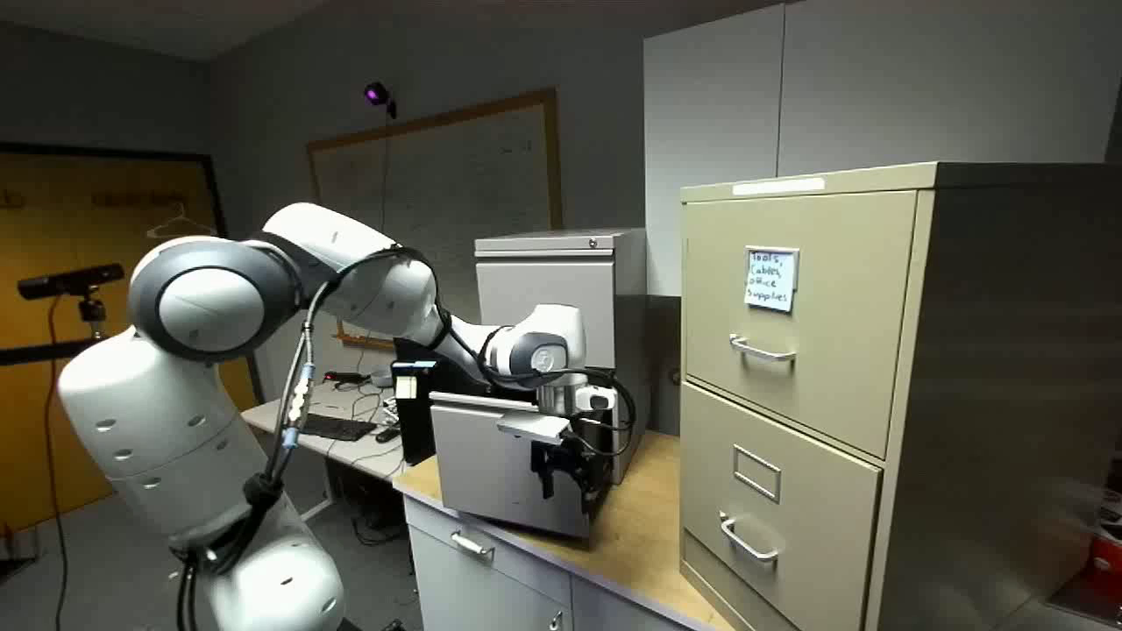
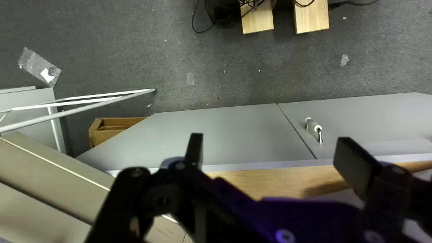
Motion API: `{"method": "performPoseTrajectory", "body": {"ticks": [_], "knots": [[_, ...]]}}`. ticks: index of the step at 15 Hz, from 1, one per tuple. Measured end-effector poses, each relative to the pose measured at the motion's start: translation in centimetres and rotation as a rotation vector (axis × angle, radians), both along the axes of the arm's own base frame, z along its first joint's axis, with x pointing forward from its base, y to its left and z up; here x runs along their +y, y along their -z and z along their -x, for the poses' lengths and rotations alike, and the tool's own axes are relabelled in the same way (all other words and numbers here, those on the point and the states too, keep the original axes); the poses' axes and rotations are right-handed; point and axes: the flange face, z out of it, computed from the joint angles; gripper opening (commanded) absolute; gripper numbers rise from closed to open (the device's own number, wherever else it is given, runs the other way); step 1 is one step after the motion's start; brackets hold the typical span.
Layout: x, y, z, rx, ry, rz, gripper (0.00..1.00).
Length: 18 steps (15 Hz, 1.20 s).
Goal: Close the bottom drawer
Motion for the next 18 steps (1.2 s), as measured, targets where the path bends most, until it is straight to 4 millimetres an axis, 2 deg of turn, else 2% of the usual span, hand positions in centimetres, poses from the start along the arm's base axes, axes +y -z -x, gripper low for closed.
{"method": "performPoseTrajectory", "body": {"ticks": [12,15,17,18], "knots": [[0.0,0.0,-0.1,-0.005,-0.001,0.001,1.00],[0.2,-0.1,-0.7,-0.041,-0.012,0.003,1.00],[0.3,-0.3,-1.4,-0.093,-0.027,0.000,0.75],[0.4,-0.5,-1.8,-0.124,-0.036,-0.004,0.69]]}}
